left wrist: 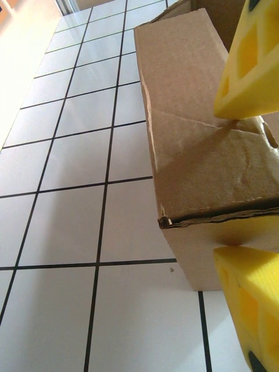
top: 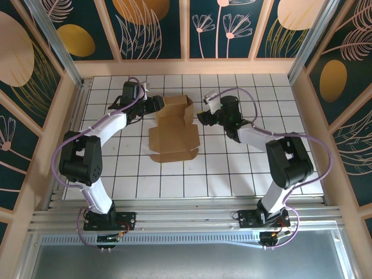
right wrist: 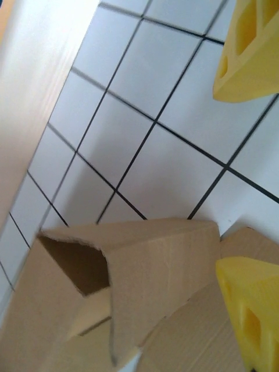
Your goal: Fold the paper box
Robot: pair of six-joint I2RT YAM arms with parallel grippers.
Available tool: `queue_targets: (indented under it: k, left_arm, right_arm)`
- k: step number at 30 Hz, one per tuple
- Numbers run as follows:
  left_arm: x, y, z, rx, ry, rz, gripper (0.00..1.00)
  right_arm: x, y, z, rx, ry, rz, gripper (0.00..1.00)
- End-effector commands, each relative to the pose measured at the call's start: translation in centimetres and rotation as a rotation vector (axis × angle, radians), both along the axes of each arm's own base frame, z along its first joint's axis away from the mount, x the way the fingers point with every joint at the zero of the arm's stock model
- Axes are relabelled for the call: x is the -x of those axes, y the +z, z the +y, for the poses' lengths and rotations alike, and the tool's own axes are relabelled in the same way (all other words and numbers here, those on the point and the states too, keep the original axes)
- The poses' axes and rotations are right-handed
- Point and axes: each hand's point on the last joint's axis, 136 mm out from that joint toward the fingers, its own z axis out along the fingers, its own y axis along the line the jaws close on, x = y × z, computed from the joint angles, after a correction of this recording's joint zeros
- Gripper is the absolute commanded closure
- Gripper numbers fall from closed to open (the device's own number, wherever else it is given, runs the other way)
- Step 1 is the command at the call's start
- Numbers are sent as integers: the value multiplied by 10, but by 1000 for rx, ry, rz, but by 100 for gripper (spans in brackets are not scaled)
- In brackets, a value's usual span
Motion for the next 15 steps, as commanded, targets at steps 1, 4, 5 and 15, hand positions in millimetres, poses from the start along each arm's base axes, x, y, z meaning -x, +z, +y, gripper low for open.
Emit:
queue_targets:
  k: [1,4,5,15]
  left_arm:
    - [3,6,-8,16,-29,-1,41]
    - [2,7,-8,17,-29,-2,41]
    - [2,7,-8,17,-29,-2,41]
    - [2,11,-11,13,-55,-10,41]
  right_arm:
    - [-7,24,30,39,201,-157,35]
    - [-10,19,46,18,272,-153,39]
    - [-10,18,51,13,285,-148,40]
    - [-35,-10,85,116,269,-141,46]
